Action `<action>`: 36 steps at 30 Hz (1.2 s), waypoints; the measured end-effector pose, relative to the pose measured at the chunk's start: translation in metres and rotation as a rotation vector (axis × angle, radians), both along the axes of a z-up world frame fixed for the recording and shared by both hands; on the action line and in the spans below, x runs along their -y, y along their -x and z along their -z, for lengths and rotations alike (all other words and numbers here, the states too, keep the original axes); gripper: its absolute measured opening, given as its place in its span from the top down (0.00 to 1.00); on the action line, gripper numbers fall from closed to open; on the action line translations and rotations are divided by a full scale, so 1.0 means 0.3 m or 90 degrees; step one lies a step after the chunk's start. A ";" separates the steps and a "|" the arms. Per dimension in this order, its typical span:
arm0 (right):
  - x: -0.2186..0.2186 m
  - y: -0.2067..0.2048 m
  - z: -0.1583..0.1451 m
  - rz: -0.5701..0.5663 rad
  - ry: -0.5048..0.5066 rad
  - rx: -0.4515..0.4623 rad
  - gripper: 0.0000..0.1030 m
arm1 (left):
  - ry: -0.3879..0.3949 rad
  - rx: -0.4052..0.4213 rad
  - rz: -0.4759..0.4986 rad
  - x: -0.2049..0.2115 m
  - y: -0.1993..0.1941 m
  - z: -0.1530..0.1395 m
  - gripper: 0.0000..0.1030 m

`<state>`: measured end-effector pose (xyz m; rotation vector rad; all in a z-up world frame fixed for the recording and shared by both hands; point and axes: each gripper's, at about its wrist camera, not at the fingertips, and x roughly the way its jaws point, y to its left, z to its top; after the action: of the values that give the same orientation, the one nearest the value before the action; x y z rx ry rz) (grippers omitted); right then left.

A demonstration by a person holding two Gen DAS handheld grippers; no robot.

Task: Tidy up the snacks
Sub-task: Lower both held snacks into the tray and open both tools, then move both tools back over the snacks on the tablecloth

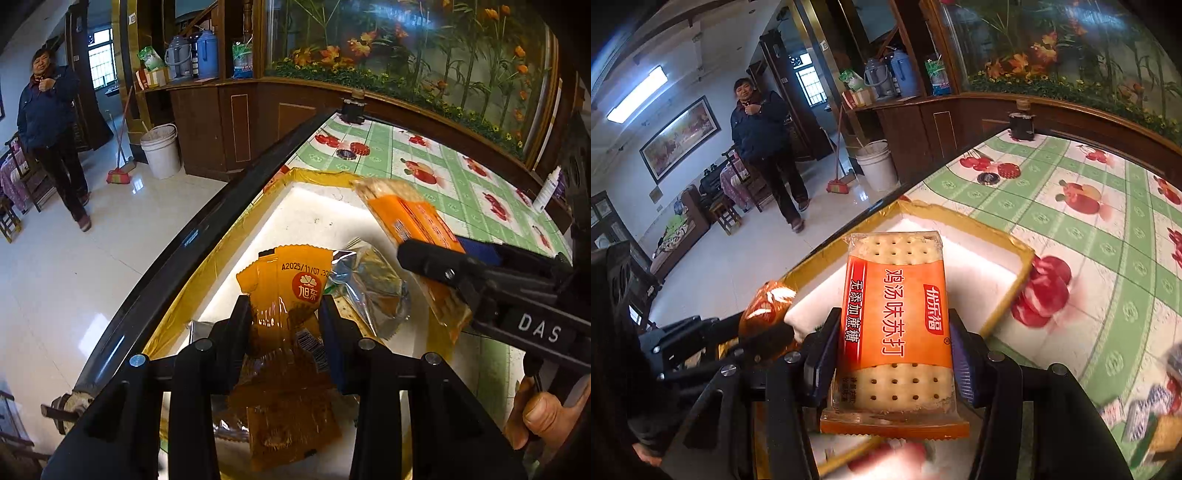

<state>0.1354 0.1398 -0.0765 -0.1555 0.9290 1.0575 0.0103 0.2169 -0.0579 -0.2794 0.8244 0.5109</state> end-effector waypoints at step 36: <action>0.238 -0.046 -0.080 0.140 -0.157 -0.041 0.14 | -0.045 0.060 0.008 0.077 0.060 -0.087 0.60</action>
<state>0.1493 0.0685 -0.0524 0.1823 0.8448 0.9669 -0.0077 0.1939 -0.0318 -0.2313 0.7151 0.5108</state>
